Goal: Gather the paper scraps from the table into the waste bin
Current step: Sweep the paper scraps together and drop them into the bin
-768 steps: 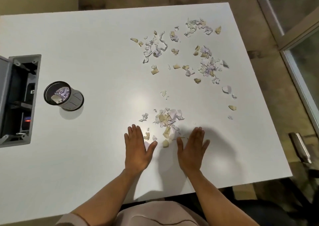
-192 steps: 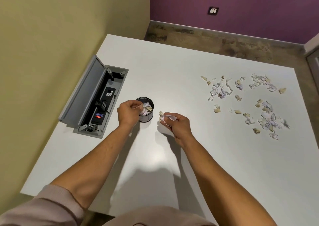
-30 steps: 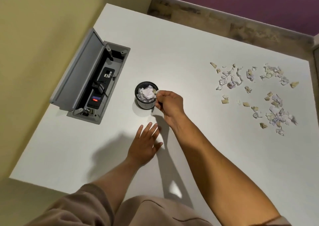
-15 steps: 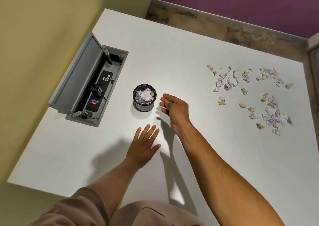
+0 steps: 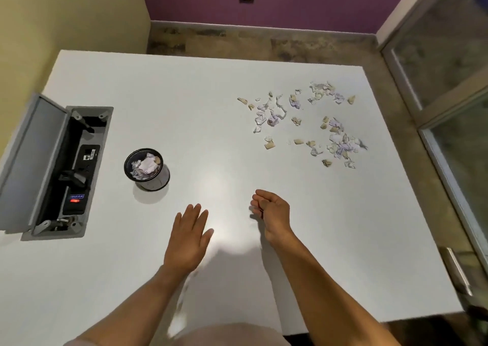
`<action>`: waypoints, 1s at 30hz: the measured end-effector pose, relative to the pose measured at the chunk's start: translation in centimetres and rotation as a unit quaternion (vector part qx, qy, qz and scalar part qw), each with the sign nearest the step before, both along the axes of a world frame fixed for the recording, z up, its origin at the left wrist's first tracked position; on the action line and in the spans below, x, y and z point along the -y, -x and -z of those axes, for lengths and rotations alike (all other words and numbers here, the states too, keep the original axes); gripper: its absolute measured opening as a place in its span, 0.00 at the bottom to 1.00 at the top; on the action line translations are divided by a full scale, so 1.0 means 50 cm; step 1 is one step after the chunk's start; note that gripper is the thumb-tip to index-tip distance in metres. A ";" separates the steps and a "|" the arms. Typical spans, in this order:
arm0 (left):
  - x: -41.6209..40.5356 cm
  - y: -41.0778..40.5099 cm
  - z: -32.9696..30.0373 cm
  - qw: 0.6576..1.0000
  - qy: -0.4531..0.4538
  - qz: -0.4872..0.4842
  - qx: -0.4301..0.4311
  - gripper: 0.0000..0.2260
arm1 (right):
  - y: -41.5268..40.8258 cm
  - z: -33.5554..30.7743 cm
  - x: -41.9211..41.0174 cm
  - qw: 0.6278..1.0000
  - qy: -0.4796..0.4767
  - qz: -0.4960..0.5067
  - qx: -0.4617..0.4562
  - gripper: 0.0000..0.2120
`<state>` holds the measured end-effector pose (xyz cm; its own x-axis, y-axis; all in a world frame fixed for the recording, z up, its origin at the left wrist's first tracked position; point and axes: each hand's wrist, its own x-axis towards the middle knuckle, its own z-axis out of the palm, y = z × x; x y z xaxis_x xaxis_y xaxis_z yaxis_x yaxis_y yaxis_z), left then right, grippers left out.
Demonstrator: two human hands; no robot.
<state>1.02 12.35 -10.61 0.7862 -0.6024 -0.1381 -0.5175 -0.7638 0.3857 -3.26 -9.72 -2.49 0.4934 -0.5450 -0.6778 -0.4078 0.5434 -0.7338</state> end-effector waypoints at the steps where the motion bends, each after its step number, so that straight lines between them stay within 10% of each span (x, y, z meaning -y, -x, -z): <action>1: 0.018 0.004 -0.005 1.000 0.006 0.004 -0.005 0.28 | 0.019 0.005 0.022 1.000 0.000 0.014 0.000 0.11; 12: 0.221 0.011 -0.012 0.999 0.023 0.002 -0.045 0.24 | 0.169 0.067 0.263 0.982 0.173 0.051 -0.053 0.10; 30: 0.531 -0.225 0.024 0.998 0.046 -0.022 0.044 0.27 | 0.053 0.168 0.635 0.830 0.511 -0.104 -0.197 0.31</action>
<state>12.28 -14.18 -11.82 0.8185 -0.5743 -0.0131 -0.5193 -0.7494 0.4108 -5.90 -41.49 -10.87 0.4992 -0.8653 -0.0457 -0.7325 -0.3932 -0.5557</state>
